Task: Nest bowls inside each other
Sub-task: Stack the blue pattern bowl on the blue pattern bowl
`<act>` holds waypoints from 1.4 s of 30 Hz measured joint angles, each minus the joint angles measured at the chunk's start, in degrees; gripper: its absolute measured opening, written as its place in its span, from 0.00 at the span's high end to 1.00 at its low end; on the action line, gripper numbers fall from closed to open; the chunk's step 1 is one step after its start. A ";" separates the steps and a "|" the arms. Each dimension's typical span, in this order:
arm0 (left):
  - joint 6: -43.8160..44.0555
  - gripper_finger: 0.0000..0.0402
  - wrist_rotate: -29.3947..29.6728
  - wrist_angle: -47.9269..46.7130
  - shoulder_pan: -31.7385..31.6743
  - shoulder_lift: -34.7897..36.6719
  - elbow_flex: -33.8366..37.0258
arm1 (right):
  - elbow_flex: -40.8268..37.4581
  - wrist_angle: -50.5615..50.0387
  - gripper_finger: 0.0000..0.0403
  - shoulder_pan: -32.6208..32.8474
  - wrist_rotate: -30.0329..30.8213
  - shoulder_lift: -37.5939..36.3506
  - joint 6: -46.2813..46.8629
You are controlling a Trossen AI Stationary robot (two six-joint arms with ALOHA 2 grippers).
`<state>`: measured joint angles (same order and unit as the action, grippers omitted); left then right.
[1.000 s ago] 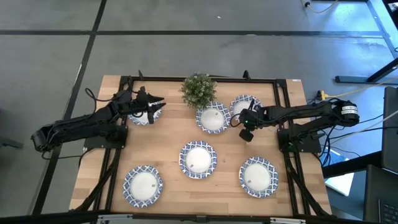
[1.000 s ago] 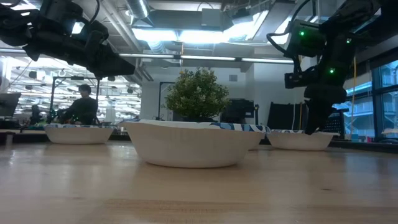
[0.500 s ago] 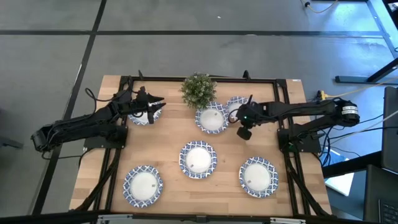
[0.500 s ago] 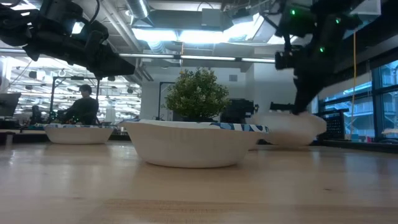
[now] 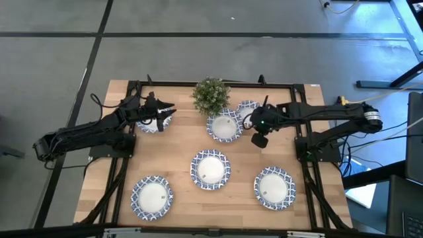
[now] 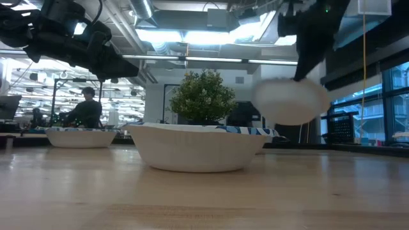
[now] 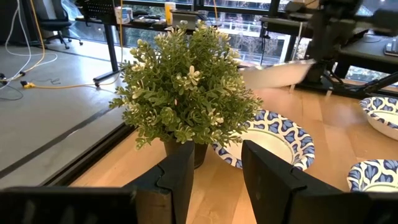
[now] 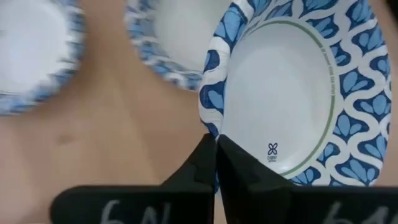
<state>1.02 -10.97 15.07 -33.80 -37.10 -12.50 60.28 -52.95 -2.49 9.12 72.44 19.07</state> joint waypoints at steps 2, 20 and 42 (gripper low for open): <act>0.02 0.68 -0.01 -0.02 0.02 0.00 -0.01 | 0.94 0.42 0.98 2.22 -0.25 0.00 1.68; -0.07 0.68 -0.01 0.00 0.00 0.00 -0.01 | 1.81 18.78 0.98 21.26 -0.32 1.78 10.46; -0.11 0.68 0.00 -0.02 0.02 0.00 -0.01 | 26.86 7.85 0.99 23.46 -1.26 29.98 -2.58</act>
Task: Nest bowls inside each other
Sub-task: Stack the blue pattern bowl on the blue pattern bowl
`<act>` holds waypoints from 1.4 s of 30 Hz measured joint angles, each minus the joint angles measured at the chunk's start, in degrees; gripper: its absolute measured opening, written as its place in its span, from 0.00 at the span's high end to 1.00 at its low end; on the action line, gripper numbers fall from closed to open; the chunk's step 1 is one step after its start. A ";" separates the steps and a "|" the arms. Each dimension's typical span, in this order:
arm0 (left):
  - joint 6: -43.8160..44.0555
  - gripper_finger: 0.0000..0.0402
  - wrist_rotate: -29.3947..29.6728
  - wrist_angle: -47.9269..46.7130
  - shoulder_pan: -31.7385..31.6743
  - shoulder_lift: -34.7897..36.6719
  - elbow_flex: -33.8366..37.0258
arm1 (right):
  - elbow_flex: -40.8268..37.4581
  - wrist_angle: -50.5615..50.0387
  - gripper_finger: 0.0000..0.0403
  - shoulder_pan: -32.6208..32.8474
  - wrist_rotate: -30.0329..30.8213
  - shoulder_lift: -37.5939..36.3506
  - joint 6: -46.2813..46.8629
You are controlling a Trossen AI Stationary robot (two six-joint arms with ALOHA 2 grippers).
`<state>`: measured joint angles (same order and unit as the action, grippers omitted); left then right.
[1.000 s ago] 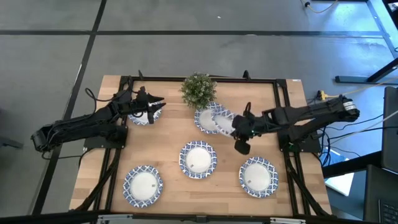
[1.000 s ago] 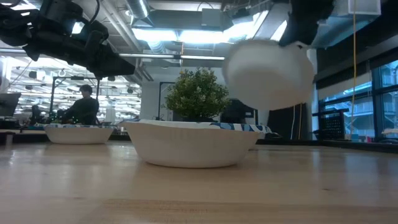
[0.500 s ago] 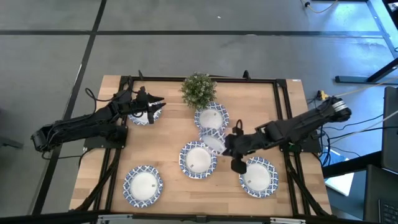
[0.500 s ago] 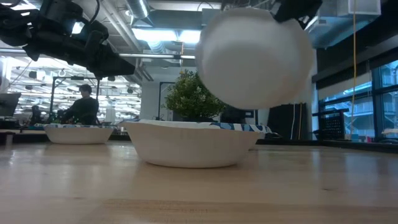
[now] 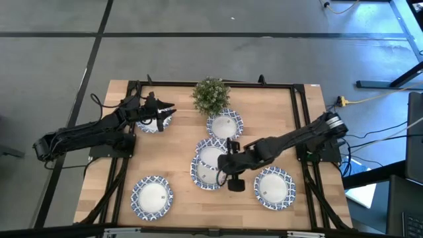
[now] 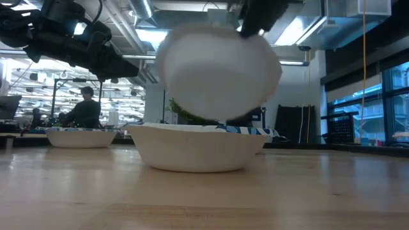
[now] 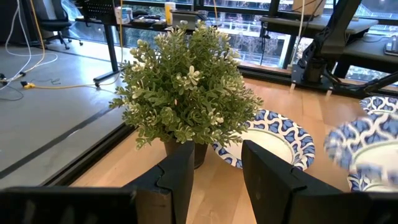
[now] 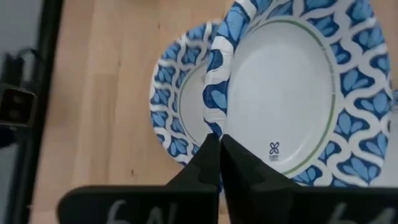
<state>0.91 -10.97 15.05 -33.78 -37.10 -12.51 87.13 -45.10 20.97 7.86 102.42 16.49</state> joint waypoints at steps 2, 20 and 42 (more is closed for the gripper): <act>0.00 0.68 -0.01 0.00 0.00 0.01 0.01 | -0.11 -0.28 0.99 0.18 0.03 1.36 -0.25; -0.04 0.68 1.49 0.00 -0.02 0.00 0.00 | -0.17 4.03 0.99 2.98 -0.85 4.51 4.20; 0.02 0.68 1.49 -0.03 -0.01 0.02 0.00 | -0.21 8.23 0.91 3.19 -2.76 6.31 3.18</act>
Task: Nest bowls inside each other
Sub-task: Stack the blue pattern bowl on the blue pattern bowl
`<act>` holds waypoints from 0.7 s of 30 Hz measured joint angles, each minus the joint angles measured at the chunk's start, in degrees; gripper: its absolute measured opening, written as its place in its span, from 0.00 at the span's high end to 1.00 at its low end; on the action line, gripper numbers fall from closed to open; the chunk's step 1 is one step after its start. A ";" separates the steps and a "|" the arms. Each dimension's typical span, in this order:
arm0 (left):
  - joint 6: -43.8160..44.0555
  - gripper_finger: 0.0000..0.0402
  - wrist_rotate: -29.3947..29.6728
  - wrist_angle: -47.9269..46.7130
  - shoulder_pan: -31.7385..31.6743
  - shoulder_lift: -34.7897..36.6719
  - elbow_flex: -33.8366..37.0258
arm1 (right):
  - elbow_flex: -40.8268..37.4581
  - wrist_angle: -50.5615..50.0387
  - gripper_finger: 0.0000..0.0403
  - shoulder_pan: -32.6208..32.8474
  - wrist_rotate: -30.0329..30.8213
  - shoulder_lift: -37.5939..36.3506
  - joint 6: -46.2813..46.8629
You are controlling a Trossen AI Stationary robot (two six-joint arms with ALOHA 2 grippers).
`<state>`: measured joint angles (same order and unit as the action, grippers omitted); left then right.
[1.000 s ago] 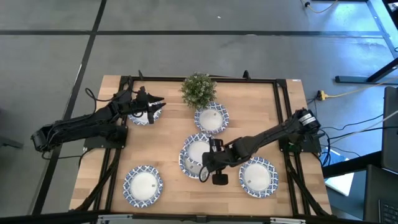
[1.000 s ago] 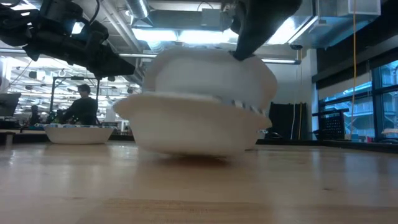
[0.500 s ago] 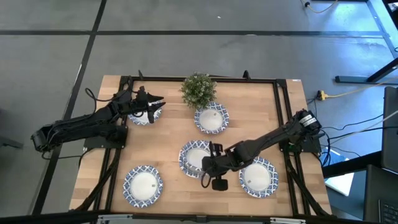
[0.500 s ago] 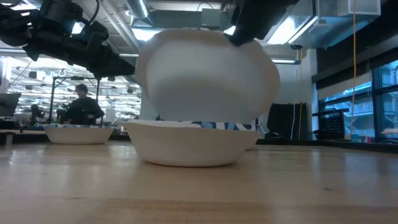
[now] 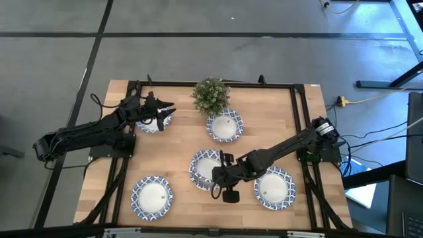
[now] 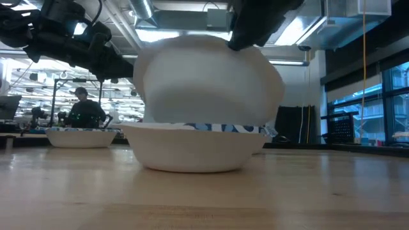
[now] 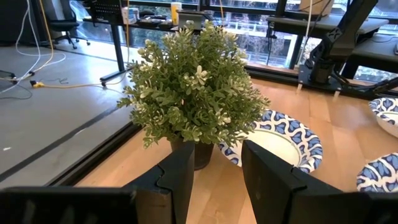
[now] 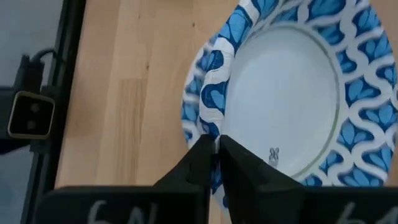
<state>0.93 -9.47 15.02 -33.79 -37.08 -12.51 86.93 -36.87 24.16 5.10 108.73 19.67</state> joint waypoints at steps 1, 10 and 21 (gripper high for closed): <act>0.00 0.68 0.00 -0.07 0.00 0.00 0.00 | -0.01 0.35 0.90 0.00 -0.26 0.28 -0.26; 0.02 0.68 0.00 -0.48 0.01 -0.02 0.01 | -0.01 -0.50 0.78 0.00 -0.28 1.89 -0.62; 0.00 0.68 0.00 -0.47 -0.01 -0.02 0.00 | -0.01 -6.21 0.74 -2.51 3.35 -0.42 -5.27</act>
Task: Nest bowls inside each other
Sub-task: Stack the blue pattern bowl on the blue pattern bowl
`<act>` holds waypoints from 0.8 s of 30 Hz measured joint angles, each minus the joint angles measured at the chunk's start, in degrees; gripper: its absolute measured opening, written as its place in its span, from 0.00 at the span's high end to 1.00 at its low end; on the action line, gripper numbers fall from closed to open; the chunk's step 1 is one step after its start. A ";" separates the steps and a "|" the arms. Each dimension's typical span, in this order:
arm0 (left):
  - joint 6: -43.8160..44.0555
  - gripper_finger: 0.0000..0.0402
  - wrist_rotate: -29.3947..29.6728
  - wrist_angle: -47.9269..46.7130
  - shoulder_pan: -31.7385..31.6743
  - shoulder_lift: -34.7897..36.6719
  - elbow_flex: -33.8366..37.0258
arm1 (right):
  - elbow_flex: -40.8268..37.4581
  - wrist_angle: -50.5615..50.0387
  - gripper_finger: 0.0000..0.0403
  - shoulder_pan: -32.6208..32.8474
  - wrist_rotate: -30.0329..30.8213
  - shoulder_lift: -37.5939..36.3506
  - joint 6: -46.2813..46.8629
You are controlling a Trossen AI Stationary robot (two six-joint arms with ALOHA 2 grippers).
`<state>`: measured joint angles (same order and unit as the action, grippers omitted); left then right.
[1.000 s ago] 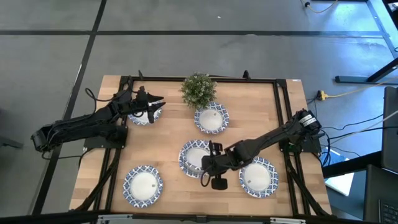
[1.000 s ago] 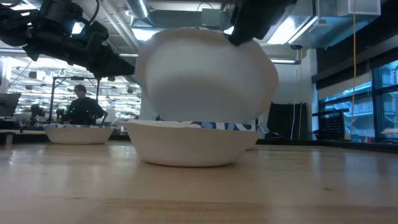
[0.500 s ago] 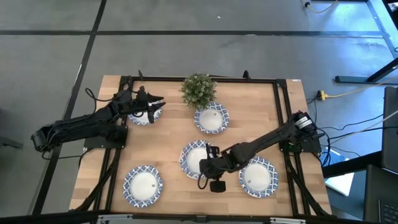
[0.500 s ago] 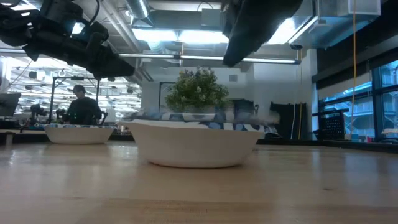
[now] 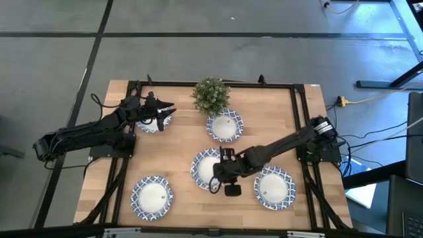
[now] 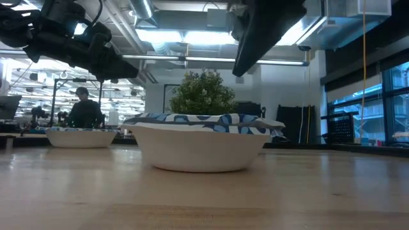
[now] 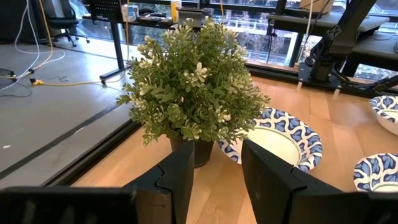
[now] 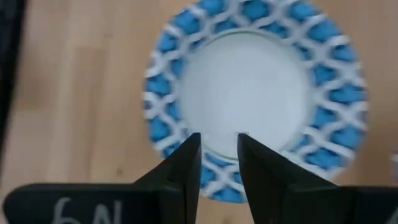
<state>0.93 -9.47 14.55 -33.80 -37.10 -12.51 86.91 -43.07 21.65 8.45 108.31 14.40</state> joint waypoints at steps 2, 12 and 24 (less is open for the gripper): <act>0.00 0.68 0.00 0.03 0.00 0.02 0.00 | 0.00 -1.81 0.74 -0.51 3.93 -1.12 0.05; -0.02 0.68 0.00 0.00 0.01 0.00 0.00 | -0.02 -7.80 0.74 -5.94 9.19 -7.00 -5.23; -0.02 0.68 0.03 0.00 0.01 0.01 0.00 | -3.52 -7.25 0.74 -12.16 5.66 -11.60 -10.75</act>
<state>0.91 -9.45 14.55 -33.79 -37.09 -12.51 83.40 -50.32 9.50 14.11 96.72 3.65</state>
